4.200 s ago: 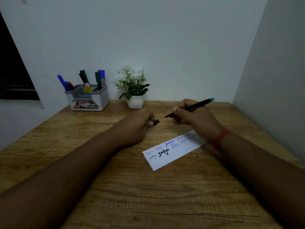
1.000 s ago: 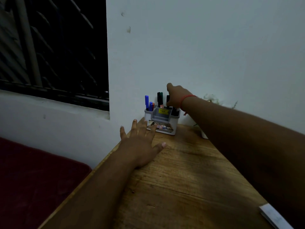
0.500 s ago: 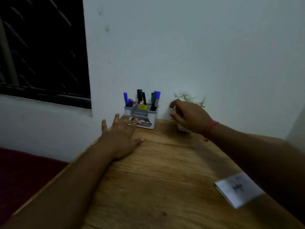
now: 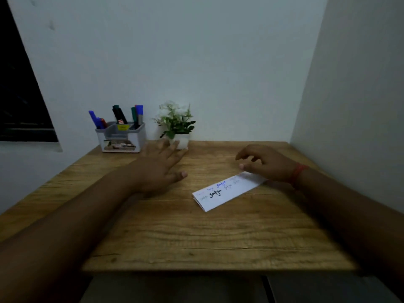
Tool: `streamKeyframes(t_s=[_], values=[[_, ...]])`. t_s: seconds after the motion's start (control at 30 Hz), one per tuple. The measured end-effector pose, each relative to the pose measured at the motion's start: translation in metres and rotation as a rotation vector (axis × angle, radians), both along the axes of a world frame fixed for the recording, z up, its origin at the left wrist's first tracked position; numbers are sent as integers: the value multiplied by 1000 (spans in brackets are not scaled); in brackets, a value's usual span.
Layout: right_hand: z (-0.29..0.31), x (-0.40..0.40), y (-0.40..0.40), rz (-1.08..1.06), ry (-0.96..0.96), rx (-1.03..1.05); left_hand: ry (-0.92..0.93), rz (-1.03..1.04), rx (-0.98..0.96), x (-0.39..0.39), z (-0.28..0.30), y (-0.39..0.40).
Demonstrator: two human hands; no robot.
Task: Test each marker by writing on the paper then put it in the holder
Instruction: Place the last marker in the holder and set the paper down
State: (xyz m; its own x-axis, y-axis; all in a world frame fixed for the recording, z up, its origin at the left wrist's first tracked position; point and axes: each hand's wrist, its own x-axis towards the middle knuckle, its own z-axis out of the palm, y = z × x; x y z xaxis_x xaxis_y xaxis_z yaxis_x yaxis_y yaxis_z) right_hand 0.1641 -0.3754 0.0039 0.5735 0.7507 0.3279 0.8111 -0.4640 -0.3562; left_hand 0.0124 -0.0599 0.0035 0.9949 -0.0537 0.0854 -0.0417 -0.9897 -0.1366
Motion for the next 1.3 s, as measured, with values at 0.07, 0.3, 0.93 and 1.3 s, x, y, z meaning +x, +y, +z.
streamKeyframes(t_s=[0.07,0.3,0.93,1.3], values=[[-8,2,-29,-42,140,80,71,-45,-58,13,2,-29],[-8,6,-47,-27,253,-23,26,-150,-339,15,-17,-51],[-13,4,-32,-126,103,-183,-2,25,-360,5,-10,-47],[-11,3,-32,-119,118,-178,-8,50,-439,7,-15,-40]])
